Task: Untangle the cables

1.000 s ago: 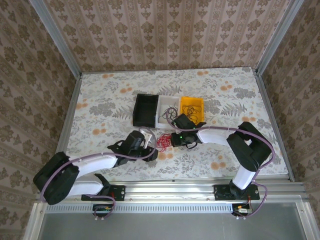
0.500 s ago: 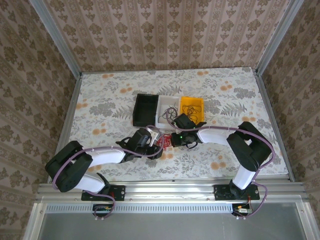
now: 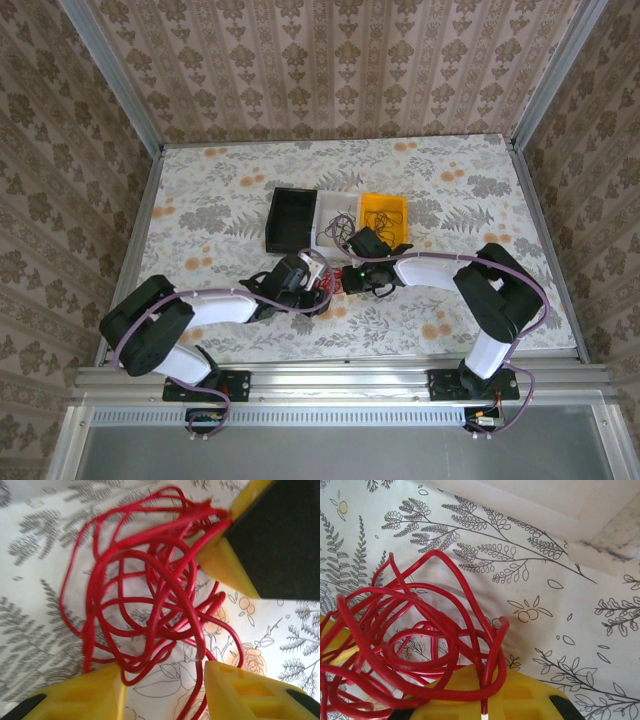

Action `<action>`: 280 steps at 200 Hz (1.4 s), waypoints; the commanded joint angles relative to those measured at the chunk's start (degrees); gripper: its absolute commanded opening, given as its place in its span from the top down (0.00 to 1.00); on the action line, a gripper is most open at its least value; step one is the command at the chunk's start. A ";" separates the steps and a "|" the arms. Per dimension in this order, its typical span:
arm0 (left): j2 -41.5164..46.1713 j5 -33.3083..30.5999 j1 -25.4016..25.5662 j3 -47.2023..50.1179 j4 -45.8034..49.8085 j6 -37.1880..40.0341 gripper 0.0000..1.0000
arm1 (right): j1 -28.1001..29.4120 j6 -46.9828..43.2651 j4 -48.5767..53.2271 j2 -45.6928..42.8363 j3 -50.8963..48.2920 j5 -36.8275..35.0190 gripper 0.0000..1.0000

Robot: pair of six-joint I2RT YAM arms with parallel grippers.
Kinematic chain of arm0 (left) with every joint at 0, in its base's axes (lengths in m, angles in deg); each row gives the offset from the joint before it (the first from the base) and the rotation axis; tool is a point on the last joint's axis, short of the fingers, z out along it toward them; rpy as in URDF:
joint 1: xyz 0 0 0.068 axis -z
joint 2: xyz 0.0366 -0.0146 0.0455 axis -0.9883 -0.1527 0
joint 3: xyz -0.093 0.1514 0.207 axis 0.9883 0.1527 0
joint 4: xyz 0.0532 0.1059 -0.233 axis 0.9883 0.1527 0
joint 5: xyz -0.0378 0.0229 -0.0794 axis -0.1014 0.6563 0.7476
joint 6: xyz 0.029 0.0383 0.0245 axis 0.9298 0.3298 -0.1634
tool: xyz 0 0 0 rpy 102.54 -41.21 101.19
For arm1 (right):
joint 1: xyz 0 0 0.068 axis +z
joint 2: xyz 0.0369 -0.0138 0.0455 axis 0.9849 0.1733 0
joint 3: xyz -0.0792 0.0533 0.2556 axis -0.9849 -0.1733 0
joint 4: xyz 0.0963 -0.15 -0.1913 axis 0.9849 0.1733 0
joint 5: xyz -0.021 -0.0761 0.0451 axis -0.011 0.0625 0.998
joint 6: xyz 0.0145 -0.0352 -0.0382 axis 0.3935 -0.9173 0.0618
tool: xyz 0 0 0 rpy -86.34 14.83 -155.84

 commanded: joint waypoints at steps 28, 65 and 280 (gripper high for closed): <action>-4.32 1.03 1.29 -2.21 4.37 1.03 0.61 | 0.04 -0.47 3.69 0.27 0.50 1.21 0.91; -5.88 -0.63 1.34 -3.25 5.87 0.47 0.94 | -0.55 0.20 3.77 -1.02 -0.66 -0.01 0.92; 30.87 -12.88 -11.06 9.91 10.12 -8.81 0.72 | -17.01 9.37 0.31 -13.18 -17.44 -0.18 0.92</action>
